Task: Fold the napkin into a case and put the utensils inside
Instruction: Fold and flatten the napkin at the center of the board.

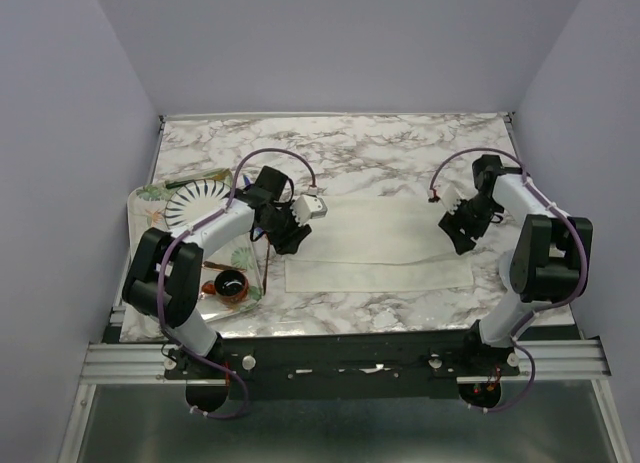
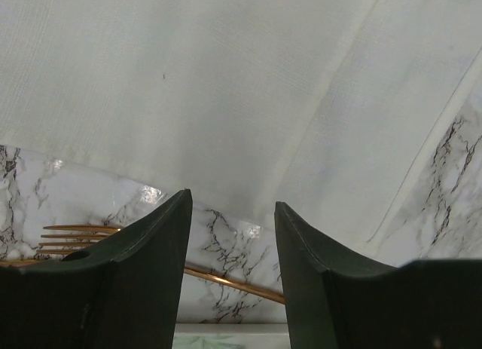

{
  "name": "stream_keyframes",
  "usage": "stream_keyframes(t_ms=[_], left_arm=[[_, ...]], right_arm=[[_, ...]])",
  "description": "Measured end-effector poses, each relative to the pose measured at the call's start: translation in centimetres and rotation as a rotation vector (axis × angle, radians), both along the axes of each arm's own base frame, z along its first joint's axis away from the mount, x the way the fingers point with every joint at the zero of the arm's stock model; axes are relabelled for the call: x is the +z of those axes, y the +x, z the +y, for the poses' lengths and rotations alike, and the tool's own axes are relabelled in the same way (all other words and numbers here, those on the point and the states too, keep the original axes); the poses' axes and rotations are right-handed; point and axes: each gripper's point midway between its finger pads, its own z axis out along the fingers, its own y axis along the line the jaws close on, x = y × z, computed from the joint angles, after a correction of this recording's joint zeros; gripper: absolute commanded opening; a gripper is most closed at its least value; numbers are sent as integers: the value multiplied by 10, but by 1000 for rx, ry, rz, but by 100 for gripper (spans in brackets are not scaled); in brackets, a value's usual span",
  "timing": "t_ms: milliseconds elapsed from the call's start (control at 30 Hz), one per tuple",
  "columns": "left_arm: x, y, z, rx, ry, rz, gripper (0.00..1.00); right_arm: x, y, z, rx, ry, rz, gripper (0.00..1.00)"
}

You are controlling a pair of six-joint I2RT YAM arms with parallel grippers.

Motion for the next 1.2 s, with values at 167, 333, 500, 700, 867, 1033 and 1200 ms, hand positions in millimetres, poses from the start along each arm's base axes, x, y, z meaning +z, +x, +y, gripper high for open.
stream_keyframes(t_ms=[167, 333, 500, 700, 867, 1033, 1200], left_arm=[[5, -3, 2, -70, 0, -55, 59], [3, -4, 3, -107, 2, -73, 58], [-3, -12, 7, -146, 8, -80, 56], [-3, -20, 0, -241, 11, -128, 54], [-8, -30, -5, -316, 17, -159, 53], [-11, -32, -9, -371, 30, -188, 53], [-12, -30, -10, -401, 47, -217, 47]], right_arm=[[-16, -24, 5, 101, -23, 10, 42], [-27, -37, 10, 163, -38, 15, 21], [-26, -30, 9, 183, -53, -35, 1], [-23, -28, 9, 182, -57, -51, 1], [-21, -25, 9, 180, -58, -60, 1], [-18, -21, 9, 170, -58, -69, 1], [-18, -22, 9, 163, -57, -65, 1]])
